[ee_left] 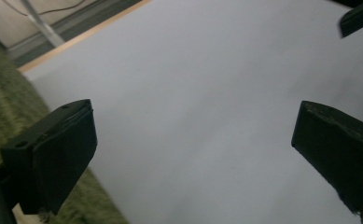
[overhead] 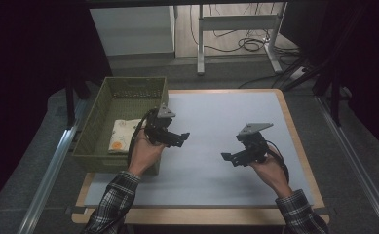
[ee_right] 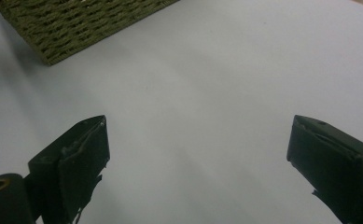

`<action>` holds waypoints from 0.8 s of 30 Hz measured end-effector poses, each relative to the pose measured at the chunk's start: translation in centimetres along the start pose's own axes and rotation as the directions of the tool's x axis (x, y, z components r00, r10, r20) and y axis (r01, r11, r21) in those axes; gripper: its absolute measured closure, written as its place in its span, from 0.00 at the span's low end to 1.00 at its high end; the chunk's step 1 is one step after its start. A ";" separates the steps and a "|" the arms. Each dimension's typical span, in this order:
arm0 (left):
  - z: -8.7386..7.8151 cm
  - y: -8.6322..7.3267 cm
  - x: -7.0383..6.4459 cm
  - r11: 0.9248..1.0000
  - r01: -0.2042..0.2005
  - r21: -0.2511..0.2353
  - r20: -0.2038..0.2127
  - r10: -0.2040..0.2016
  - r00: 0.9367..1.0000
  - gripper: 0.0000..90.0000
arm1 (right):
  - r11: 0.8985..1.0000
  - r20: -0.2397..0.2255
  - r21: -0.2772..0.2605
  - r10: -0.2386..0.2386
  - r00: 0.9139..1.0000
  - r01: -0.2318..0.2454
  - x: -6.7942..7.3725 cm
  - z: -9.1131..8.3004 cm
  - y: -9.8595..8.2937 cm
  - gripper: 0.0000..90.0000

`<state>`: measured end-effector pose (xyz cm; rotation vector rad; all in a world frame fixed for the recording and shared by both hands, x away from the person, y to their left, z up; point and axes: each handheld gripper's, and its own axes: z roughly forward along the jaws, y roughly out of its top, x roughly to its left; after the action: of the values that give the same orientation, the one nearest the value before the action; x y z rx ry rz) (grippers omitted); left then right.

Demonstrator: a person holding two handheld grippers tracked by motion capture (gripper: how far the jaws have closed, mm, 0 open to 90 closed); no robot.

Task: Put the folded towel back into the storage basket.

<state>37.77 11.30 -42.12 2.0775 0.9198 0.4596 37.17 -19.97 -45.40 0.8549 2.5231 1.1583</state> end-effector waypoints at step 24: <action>3.2 -1.1 -6.3 1.000 -0.019 -0.007 0.137 0.020 0.990 0.00 | 0.998 0.041 -0.028 0.058 0.997 -0.057 -2.2 -4.4 -4.6 0.07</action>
<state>34.91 5.38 -44.95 2.0859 0.8170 0.3242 35.17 -26.35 -46.00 0.9403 2.4590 1.1762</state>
